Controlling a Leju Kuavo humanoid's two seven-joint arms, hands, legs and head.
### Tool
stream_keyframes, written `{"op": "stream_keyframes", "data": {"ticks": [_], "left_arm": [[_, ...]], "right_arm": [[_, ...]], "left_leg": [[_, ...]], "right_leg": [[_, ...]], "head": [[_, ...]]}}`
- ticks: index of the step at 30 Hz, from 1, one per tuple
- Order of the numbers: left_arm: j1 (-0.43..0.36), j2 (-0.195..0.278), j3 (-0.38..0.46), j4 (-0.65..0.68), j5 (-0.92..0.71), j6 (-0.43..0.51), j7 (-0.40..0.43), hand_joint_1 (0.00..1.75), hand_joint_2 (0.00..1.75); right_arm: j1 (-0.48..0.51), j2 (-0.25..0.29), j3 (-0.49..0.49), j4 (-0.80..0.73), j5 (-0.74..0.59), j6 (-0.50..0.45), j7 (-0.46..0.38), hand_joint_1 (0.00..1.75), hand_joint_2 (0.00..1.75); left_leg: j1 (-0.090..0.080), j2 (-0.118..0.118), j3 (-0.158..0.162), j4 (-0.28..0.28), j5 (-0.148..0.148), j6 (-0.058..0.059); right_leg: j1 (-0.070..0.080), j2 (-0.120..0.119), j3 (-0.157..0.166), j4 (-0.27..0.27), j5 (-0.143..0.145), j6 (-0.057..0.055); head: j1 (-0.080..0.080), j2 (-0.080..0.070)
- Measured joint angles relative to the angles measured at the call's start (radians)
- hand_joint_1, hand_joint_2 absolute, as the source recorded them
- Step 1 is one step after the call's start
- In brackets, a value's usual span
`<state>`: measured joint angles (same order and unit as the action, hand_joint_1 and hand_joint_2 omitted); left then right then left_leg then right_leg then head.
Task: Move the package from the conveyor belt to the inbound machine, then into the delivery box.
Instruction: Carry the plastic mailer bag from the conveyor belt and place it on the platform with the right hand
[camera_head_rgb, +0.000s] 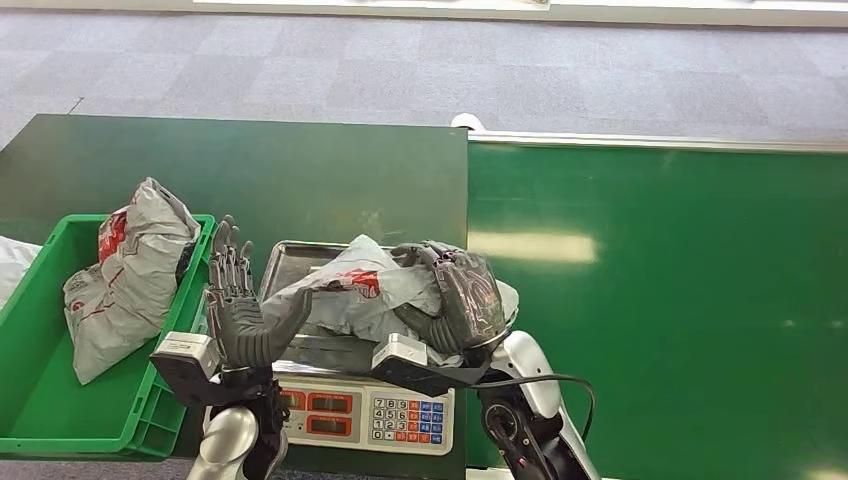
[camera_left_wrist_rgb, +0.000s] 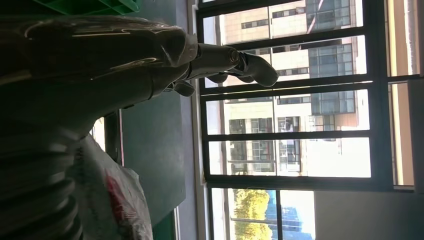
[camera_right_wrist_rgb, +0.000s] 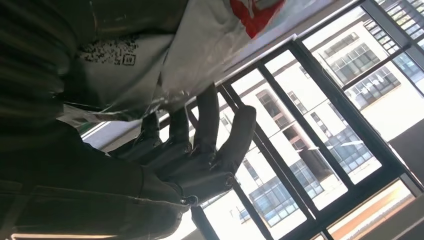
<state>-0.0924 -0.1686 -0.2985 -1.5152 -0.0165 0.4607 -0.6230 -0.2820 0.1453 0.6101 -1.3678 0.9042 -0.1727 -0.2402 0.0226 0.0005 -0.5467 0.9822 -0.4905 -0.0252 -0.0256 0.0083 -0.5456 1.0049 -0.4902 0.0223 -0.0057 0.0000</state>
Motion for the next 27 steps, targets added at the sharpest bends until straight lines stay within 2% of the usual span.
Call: {"op": "stream_keyframes", "data": {"ticks": [10, 15, 19, 22, 27], "left_arm": [[-0.002, 0.000, 0.004, 0.003, 0.012, -0.003, 0.008, 0.00, 1.75], [-0.003, -0.004, 0.009, 0.004, 0.013, -0.022, 0.016, 0.00, 1.75], [0.011, -0.005, 0.013, 0.004, 0.018, -0.050, 0.022, 0.00, 1.75], [0.031, -0.005, 0.015, 0.003, 0.032, -0.071, 0.026, 0.00, 1.75], [0.042, -0.005, 0.016, 0.003, 0.033, -0.075, 0.026, 0.00, 1.75]], "right_arm": [[-0.021, 0.007, 0.005, 0.078, 0.005, -0.008, 0.044, 0.00, 1.75], [-0.015, 0.003, -0.028, 0.103, -0.054, -0.043, 0.003, 0.00, 1.75], [0.028, -0.006, -0.094, 0.050, -0.154, -0.084, -0.067, 0.00, 1.75], [0.069, -0.020, -0.143, -0.026, -0.153, -0.116, -0.072, 0.00, 1.75], [0.104, -0.033, -0.173, -0.090, -0.152, -0.119, -0.073, 0.00, 1.75]], "left_leg": [[0.000, 0.000, 0.000, 0.000, 0.000, 0.000], [0.000, 0.000, 0.000, 0.000, 0.000, 0.000], [0.000, 0.000, 0.000, 0.000, 0.000, 0.000], [0.000, 0.000, 0.000, 0.000, 0.000, 0.000], [0.000, 0.000, 0.000, 0.000, 0.000, 0.000]], "right_leg": [[0.000, 0.000, 0.000, 0.000, 0.000, 0.000], [0.000, 0.000, 0.000, 0.000, 0.000, 0.000], [0.000, 0.000, 0.000, 0.000, 0.000, 0.000], [0.000, 0.000, 0.000, 0.000, 0.000, 0.000], [0.000, 0.000, 0.000, 0.000, 0.000, 0.000]], "head": [[0.000, 0.000], [0.000, 0.000], [0.000, 0.000], [0.000, 0.000], [0.000, 0.000]]}}
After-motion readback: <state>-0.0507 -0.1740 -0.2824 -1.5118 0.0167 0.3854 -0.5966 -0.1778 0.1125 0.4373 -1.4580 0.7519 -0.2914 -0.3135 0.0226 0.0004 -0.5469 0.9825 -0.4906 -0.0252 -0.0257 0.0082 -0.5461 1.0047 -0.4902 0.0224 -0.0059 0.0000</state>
